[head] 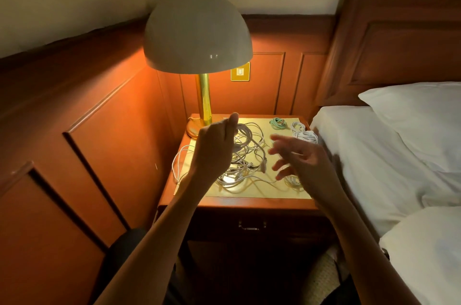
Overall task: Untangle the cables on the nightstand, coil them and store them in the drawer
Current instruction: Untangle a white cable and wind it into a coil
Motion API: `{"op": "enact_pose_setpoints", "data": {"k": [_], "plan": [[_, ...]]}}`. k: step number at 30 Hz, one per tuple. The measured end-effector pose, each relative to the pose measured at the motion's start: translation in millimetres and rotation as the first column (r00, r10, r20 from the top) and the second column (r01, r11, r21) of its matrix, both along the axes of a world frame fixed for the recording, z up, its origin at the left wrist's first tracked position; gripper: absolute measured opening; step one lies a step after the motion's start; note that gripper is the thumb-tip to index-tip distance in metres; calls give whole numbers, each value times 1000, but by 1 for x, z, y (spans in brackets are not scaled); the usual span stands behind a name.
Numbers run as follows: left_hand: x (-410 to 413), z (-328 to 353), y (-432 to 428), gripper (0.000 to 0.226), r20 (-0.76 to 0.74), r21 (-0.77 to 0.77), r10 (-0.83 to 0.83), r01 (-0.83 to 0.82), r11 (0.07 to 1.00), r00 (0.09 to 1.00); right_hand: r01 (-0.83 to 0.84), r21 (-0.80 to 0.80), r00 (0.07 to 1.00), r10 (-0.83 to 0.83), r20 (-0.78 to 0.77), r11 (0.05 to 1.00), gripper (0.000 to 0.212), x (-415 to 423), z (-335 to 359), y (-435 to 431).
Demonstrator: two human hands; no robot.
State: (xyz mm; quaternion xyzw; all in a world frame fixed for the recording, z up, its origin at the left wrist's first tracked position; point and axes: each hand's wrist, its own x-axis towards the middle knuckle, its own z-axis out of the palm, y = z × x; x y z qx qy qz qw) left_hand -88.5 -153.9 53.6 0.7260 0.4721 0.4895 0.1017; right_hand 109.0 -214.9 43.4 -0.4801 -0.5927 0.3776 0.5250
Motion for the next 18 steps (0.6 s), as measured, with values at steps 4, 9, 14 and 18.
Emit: {"op": "enact_pose_setpoints", "data": {"k": [4, 9, 14, 18], "plan": [[6, 4, -3, 48, 9, -12, -25, 25, 1000, 1000, -16, 32, 982, 9, 191, 999, 20, -18, -7, 2], [8, 6, -13, 48, 242, -314, -191, 263, 913, 951, 214, 372, 875, -346, 338, 903, 22, -14, -21, 12], [17, 6, -18, 67, 375, -321, -251, 379, 868, 892, 327, 339, 890, -408, 202, 882, 17, -32, -31, 14], [22, 2, -20, 60, 370, -351, -205, 340, 872, 906, 240, -56, 860, -239, -450, 969, 14, -45, -24, 8]]}}
